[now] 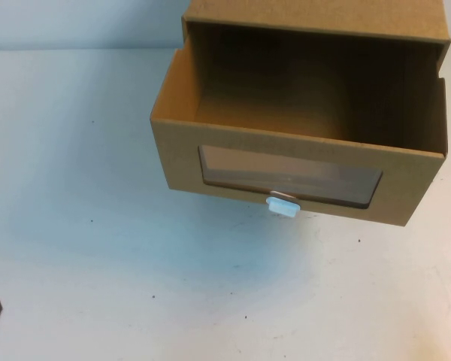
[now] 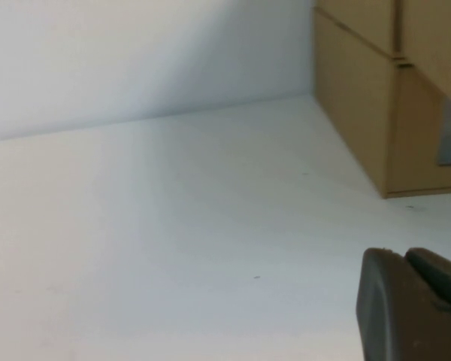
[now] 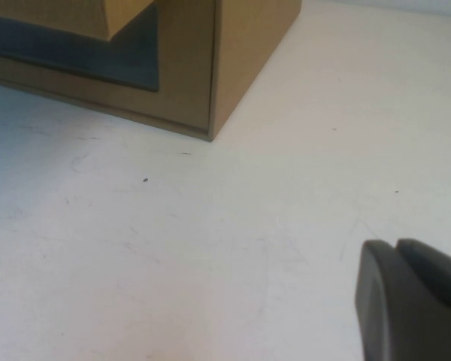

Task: Open the shoe box
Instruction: 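Pull the top drawer of the cardboard box fully open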

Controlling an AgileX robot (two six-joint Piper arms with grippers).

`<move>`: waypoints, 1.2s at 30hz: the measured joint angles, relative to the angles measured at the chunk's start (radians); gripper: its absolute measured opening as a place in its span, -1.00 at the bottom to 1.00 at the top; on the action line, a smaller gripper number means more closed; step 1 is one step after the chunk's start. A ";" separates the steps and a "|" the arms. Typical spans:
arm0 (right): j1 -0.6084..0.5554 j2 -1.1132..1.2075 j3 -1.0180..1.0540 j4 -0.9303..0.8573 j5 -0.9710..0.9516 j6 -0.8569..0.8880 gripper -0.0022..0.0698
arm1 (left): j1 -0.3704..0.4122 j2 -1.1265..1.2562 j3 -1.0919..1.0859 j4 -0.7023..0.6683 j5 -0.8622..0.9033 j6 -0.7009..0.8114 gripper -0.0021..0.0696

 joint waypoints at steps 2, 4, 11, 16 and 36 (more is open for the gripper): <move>0.000 0.000 0.000 0.000 0.000 0.000 -0.98 | 0.040 0.000 0.000 0.000 -0.002 0.000 -0.95; 0.000 0.000 0.000 0.000 0.000 0.000 -0.98 | 0.066 -0.005 0.000 0.000 -0.006 0.000 -0.95; 0.000 0.000 0.000 0.000 0.000 0.000 -0.98 | 0.083 -0.072 0.000 0.000 0.044 0.000 -0.95; 0.000 0.000 0.000 0.000 0.000 0.000 -0.98 | 0.083 -0.072 0.000 0.000 0.093 0.004 -0.95; 0.000 0.000 0.000 0.000 0.004 0.000 -0.98 | 0.094 -0.072 0.000 0.376 0.281 -0.394 -0.95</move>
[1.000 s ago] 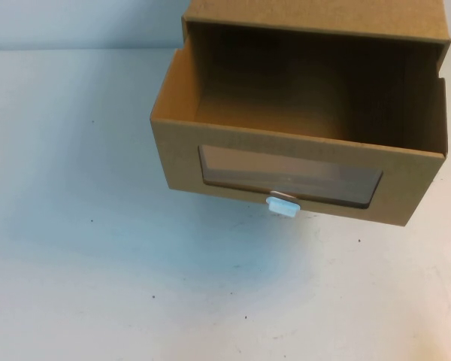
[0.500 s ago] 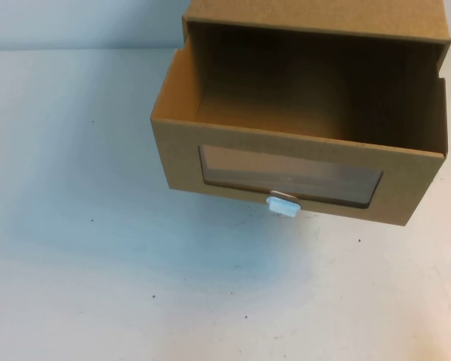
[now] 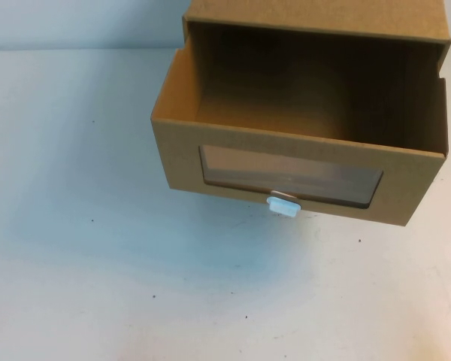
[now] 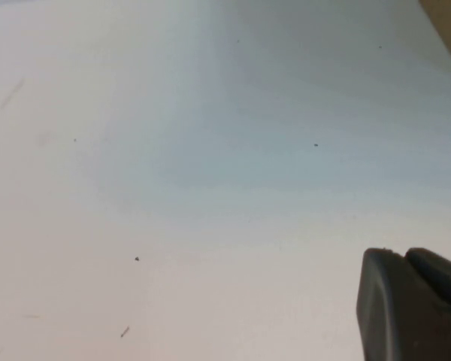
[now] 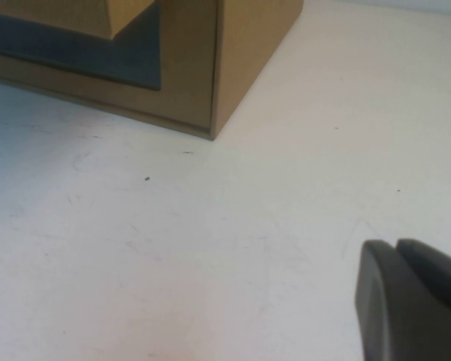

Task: Open the shoe box
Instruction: 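Pull the top drawer of the cardboard box fully open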

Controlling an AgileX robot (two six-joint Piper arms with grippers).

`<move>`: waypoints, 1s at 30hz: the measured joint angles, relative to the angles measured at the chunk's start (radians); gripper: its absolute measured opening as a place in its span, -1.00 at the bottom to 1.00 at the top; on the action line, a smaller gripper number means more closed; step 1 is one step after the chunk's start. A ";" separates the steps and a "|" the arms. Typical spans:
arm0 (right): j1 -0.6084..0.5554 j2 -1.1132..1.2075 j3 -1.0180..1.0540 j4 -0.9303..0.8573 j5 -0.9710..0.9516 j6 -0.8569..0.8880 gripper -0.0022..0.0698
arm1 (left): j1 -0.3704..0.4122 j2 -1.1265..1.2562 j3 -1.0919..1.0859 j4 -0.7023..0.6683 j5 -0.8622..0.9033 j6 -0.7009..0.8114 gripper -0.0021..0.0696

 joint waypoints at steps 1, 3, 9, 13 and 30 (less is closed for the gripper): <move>0.000 0.000 0.000 0.000 0.000 0.000 -0.98 | 0.000 0.000 0.000 0.002 0.004 0.000 -0.95; 0.000 0.000 0.000 0.000 0.000 0.000 -0.98 | 0.004 -0.001 0.000 0.002 0.008 -0.002 -0.95; 0.000 0.000 0.000 0.000 0.000 0.000 -0.98 | 0.061 -0.001 0.000 0.004 0.013 -0.002 -0.95; 0.000 0.000 0.000 0.000 0.000 0.000 -0.98 | 0.095 -0.002 0.000 0.004 0.013 -0.002 -0.95; 0.000 0.000 0.000 0.000 0.000 0.000 -0.98 | 0.096 -0.002 0.000 0.004 0.013 -0.004 -0.95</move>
